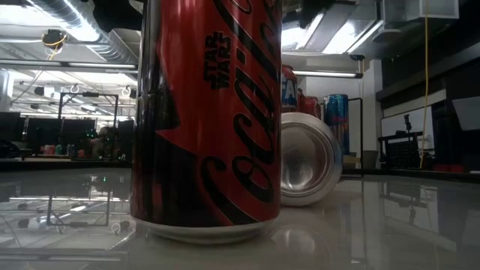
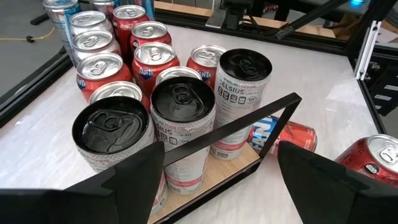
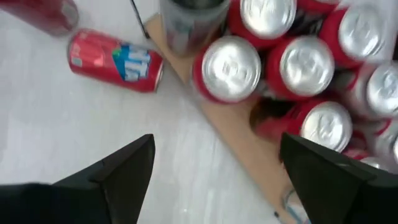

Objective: Place canned beverage on shelf
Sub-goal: Adjust the soda cans

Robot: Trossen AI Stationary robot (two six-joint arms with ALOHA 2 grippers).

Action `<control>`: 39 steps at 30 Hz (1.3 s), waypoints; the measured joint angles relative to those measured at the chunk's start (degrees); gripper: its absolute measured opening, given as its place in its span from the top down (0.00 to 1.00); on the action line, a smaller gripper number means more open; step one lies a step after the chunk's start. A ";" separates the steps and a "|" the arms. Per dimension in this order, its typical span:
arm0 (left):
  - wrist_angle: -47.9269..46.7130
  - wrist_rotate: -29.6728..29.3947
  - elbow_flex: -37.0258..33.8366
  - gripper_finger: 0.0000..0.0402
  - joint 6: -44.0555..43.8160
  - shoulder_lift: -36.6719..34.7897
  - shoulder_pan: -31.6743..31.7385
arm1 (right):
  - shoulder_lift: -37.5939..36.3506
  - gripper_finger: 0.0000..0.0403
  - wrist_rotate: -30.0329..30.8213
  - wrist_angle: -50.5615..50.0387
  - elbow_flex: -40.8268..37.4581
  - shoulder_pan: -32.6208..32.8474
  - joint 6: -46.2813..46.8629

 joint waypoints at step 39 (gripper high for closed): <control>12.25 0.32 0.00 0.24 -8.56 2.54 -0.07 | -9.98 0.17 -4.71 40.30 -38.49 -0.04 3.10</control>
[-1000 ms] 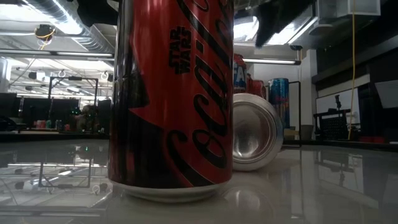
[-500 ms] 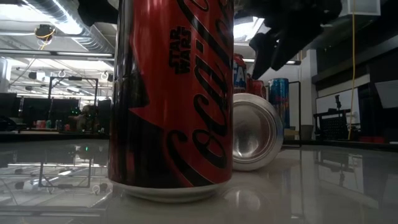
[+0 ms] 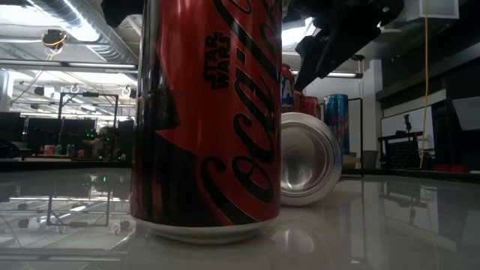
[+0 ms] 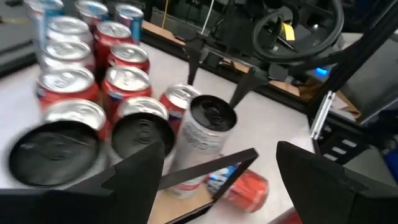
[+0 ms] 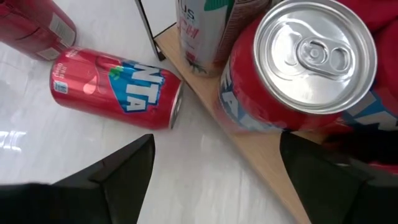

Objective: Place canned beverage on shelf
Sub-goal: Adjust the soda cans, then put the red black soda can on the shelf aligned with the other red black soda can

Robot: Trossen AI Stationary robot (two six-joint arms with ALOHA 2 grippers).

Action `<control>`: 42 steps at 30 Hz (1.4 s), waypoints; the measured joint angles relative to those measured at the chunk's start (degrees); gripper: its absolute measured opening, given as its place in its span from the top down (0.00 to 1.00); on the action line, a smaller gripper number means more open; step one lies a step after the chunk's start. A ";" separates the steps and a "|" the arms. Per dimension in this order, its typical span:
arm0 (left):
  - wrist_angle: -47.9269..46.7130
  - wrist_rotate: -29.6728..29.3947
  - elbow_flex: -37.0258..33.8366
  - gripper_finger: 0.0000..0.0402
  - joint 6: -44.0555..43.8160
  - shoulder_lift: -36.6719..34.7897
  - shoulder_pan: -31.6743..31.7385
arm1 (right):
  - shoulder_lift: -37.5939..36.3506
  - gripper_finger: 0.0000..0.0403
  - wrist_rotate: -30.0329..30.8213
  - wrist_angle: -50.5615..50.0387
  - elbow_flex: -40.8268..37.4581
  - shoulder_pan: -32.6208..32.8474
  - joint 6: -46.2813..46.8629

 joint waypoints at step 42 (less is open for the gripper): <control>23.62 -0.37 0.04 0.24 -0.93 23.25 -16.19 | 0.00 0.17 -17.68 -0.59 4.87 7.23 13.49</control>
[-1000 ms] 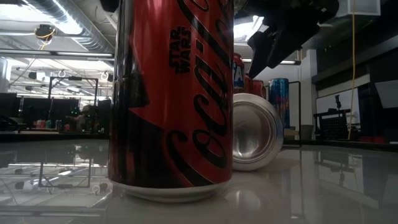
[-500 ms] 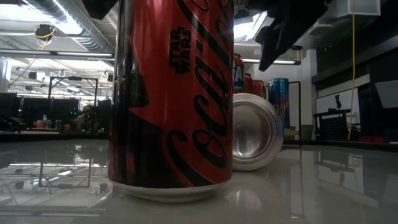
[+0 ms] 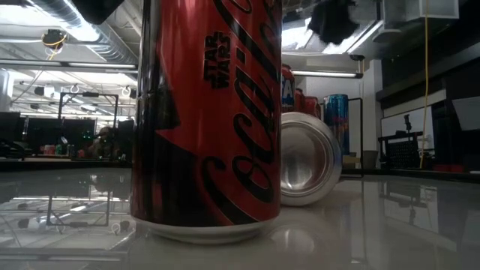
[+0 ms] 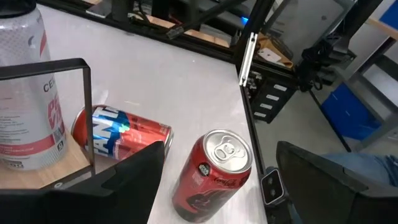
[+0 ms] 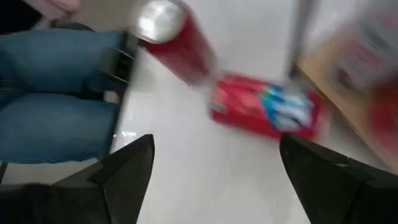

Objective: Place canned beverage on shelf
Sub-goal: Put the red black soda can on the shelf aligned with the other red black soda can

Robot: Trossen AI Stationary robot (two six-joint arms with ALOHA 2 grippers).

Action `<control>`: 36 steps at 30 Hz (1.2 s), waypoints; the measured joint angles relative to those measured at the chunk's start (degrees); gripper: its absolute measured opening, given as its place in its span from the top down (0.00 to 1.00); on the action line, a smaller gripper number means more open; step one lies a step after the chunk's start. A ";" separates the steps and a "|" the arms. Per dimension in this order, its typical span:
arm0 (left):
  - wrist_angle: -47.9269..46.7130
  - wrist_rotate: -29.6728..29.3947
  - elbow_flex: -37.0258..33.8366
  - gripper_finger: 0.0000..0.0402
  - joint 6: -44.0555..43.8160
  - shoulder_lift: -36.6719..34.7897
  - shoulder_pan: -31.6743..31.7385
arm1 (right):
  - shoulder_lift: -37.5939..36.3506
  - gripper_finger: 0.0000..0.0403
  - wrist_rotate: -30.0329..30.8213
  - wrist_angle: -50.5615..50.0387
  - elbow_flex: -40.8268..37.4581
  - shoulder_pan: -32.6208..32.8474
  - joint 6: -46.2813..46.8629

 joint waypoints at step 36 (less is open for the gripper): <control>-1.42 -1.31 0.00 0.24 0.43 0.00 0.17 | 10.02 0.17 22.91 37.53 6.23 16.79 -8.25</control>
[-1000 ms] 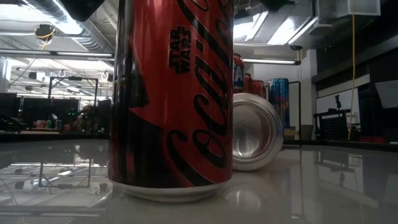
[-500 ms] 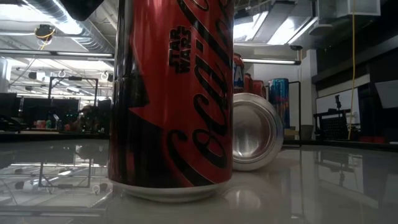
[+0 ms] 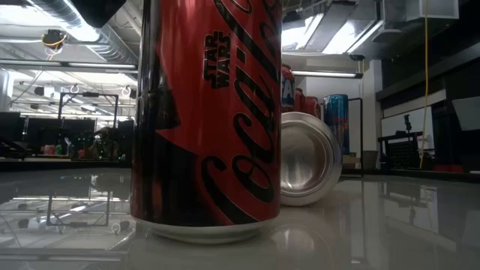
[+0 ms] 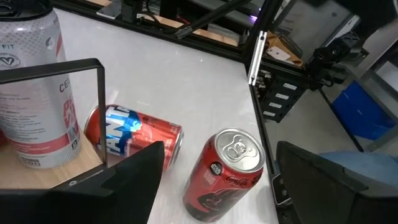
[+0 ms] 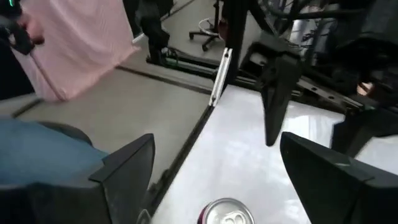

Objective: Place canned beverage on shelf
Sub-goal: Put the red black soda can on the shelf aligned with the other red black soda can

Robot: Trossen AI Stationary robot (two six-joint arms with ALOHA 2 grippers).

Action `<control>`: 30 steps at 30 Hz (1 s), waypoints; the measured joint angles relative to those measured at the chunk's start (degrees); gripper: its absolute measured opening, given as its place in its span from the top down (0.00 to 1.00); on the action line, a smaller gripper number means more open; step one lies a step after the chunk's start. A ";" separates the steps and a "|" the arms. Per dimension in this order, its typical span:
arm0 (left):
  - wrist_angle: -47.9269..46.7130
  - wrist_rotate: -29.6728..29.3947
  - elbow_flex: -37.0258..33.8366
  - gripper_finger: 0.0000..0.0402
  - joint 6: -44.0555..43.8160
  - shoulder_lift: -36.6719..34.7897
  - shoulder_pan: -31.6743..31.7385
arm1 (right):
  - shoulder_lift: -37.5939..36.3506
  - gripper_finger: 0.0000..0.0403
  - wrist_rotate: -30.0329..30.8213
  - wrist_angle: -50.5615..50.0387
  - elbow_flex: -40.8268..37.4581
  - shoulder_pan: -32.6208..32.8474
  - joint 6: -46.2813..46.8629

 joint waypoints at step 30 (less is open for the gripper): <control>-1.52 -0.15 0.00 0.24 -0.09 0.00 -0.01 | 11.40 0.17 2.51 -9.25 4.42 -0.90 -4.48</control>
